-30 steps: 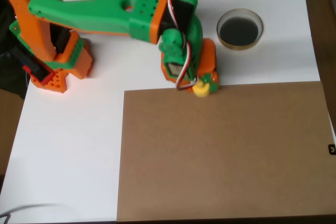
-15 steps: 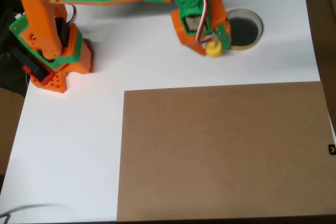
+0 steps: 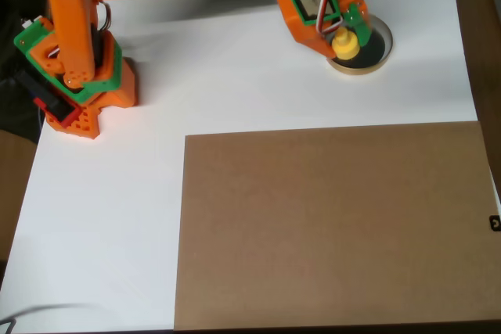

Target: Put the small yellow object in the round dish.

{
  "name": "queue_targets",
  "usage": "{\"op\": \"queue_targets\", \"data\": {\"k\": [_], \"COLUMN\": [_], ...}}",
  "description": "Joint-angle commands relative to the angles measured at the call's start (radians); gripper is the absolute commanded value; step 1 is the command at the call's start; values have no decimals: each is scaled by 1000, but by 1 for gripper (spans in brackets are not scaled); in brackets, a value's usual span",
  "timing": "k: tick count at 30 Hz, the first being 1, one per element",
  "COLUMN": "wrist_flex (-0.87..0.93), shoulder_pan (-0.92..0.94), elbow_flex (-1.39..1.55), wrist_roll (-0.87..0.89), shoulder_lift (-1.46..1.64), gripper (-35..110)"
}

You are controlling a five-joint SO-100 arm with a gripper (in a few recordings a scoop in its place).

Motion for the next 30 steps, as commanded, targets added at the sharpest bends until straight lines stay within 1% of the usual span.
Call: {"op": "queue_targets", "data": {"k": [1,11,20,26,27,30], "wrist_flex": [3,-31,-104,-118,-120,-120], "shoulder_pan": [-52,-146,-126,-107,-107,-109], "elbow_flex": [-107,-164,-163,-158,-160,-163], "wrist_roll": [9,51,54,49,51,51], "shoulder_lift": [9,-86,-176,-196,-198,-202], "gripper": [0,0,0,0,0,8]}}
